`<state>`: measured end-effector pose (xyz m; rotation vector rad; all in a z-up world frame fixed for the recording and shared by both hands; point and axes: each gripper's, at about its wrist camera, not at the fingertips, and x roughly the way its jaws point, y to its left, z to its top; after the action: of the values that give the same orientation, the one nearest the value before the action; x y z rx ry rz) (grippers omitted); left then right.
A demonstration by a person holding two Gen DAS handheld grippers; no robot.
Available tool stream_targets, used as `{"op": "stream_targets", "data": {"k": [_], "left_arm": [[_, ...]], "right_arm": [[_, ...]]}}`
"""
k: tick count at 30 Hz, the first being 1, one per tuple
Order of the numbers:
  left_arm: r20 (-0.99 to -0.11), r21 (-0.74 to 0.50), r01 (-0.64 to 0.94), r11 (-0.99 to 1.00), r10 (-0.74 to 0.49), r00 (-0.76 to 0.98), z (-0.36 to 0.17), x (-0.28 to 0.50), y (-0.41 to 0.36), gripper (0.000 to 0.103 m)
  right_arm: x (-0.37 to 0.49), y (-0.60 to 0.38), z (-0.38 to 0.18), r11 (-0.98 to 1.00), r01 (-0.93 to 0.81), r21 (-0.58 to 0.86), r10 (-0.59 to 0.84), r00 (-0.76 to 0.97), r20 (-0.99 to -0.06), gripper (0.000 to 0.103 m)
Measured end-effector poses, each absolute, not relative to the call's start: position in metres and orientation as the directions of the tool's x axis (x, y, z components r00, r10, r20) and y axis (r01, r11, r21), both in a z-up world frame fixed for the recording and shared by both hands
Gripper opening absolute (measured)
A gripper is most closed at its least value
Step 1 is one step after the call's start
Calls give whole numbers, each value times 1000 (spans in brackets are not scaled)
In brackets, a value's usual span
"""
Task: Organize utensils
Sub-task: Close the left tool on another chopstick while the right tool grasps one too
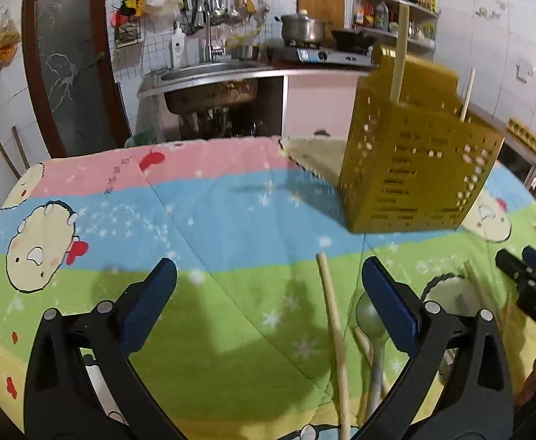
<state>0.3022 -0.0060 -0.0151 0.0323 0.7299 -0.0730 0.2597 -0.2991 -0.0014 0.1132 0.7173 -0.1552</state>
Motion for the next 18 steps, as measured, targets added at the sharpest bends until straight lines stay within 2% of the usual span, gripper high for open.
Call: {"op": "stream_targets", "data": {"k": [5, 12, 14, 16, 18], "left_arm": [[-714, -4, 93, 996, -68, 697, -29, 312, -15, 97], [-728, 19, 115, 993, -65, 682, -33, 319, -27, 93], [-736, 8, 119, 993, -75, 673, -34, 321, -29, 88], [-754, 2, 126, 992, -82, 652, -37, 325, -32, 75], [-771, -14, 130, 991, -94, 630, -40, 329, -33, 67]], "right_arm": [[267, -296, -8, 985, 166, 38, -95, 718, -689, 66], [274, -289, -4, 989, 142, 35, -76, 704, -706, 61], [277, -286, -4, 990, 135, 31, -72, 696, -715, 60], [282, -282, -6, 992, 128, 15, -76, 675, -734, 60], [287, -281, -10, 992, 128, 9, -78, 658, -749, 58]]}}
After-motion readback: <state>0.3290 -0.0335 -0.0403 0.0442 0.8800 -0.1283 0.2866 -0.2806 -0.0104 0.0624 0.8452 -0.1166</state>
